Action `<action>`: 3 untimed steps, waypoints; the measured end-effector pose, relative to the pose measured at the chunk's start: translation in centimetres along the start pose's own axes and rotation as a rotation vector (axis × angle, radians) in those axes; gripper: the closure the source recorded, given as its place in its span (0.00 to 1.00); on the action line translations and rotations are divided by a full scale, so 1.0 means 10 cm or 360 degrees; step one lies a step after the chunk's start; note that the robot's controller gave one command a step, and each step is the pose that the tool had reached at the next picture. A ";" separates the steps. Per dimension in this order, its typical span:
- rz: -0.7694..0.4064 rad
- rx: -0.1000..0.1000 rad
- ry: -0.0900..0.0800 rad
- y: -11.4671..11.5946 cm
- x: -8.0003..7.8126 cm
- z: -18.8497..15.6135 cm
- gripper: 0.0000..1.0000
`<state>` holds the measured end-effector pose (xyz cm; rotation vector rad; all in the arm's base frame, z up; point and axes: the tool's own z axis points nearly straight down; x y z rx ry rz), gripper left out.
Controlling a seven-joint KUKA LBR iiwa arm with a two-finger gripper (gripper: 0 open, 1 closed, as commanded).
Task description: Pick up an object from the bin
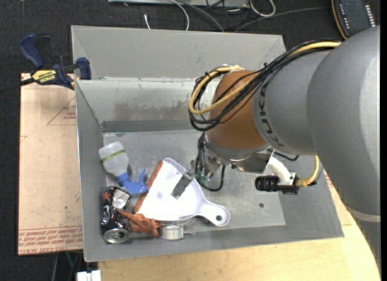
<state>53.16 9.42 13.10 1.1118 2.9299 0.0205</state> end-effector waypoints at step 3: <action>-0.0655 -0.0017 -0.0016 -0.04 -0.84 -0.02 1.00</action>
Offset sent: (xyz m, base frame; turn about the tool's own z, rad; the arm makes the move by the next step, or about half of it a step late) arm 0.0000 0.0000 0.0000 0.0000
